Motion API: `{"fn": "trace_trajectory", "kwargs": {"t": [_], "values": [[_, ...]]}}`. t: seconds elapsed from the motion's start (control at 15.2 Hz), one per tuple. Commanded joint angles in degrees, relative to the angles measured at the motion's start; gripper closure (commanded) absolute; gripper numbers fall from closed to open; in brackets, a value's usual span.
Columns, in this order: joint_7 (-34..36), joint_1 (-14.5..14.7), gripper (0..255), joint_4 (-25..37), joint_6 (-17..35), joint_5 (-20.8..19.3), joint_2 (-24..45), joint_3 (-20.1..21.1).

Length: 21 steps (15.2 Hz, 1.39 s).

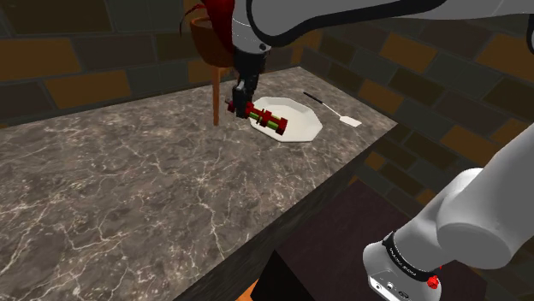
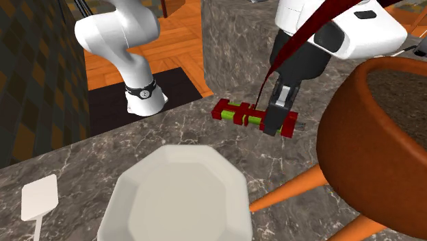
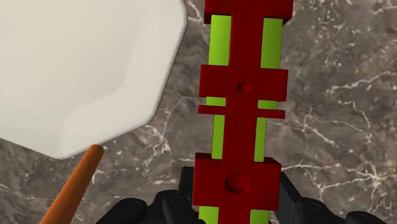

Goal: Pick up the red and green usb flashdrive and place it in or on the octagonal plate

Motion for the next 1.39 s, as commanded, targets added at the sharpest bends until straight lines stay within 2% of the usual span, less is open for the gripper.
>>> {"fn": "trace_trajectory", "kwargs": {"t": [0.0, 0.46, 0.86, 1.32], "values": [[-3.12, -1.66, 255, -1.62, 0.04, 0.38, -0.49, -1.54], [-12.62, -6.48, 255, -1.61, -0.02, 0.4, -0.85, -6.21], [-20.4, -10.5, 255, 0.98, -0.57, 0.12, 0.96, -10.05], [-20.4, -10.62, 255, -2.17, 3.82, -0.13, 2.2, -10.18]]}}
